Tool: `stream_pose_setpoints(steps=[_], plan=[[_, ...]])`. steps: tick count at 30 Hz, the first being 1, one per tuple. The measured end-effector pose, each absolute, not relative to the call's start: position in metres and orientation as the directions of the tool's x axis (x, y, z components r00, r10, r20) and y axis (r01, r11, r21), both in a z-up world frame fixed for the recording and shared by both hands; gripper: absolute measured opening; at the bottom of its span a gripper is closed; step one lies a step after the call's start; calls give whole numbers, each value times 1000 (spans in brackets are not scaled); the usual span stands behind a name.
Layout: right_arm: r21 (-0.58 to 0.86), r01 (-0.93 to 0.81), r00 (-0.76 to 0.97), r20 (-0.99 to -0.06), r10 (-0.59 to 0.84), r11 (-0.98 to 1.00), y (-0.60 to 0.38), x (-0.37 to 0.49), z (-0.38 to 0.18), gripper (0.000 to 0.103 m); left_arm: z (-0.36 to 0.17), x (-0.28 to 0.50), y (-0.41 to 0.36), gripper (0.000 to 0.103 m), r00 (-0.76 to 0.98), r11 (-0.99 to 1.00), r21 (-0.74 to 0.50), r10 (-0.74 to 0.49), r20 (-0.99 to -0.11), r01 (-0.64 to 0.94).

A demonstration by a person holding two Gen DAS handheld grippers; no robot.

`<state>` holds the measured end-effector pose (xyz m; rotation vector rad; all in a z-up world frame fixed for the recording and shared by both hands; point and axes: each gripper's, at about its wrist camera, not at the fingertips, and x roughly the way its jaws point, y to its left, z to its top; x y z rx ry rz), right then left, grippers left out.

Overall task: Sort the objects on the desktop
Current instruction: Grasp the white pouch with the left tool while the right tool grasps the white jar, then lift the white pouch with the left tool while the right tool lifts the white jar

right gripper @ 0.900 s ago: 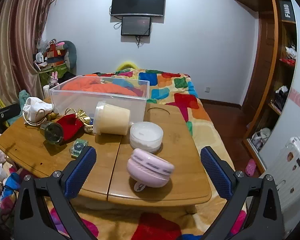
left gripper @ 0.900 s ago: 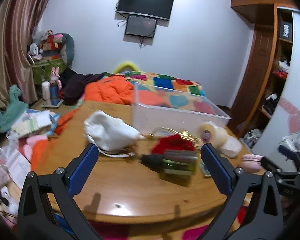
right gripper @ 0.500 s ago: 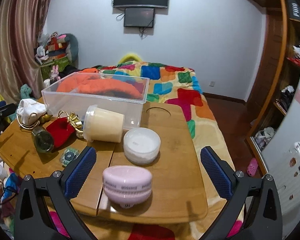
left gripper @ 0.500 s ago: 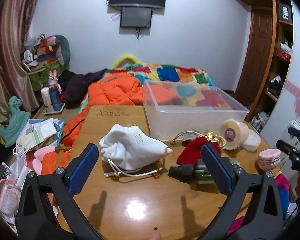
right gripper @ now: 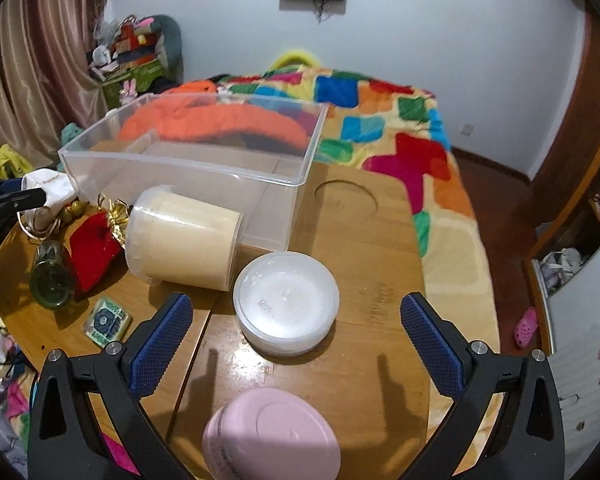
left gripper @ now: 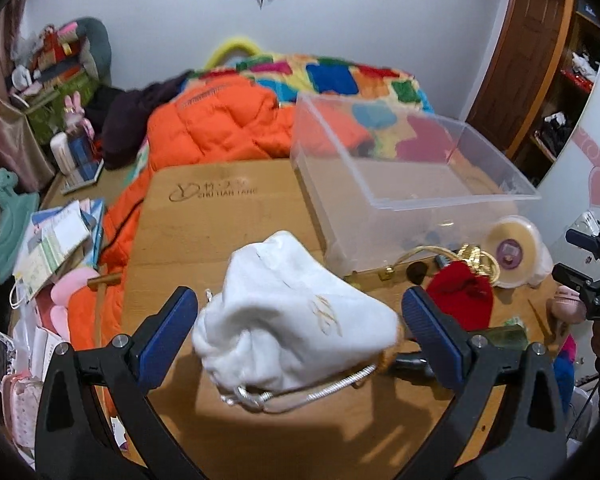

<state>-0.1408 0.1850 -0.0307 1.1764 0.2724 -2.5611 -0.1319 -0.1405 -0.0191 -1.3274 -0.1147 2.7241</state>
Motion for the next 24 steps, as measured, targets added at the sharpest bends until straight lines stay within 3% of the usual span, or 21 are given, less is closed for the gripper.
stream_pose_setpoints(steps=[6,9,13,24], plan=[[-50,402,-563,-801,-203,-914,180,-153,-42,99,-28,-151,-143,103,-561,-990,-124,138,-816,-63],[-35,420,-526,-824,-211,-907,178,-159,-49,90,-30,-154,-141,103,-562,-993,-98,116,-819,-61],[5,434,-471,-851,-232,-901,178,-168,-58,82,-32,-160,-139,88,-534,-991,-106,136,-835,-86],[-4,447,-455,-862,-224,-895,175,-170,-68,63,-32,-148,-134,78,-572,-991,-51,115,-812,-127]])
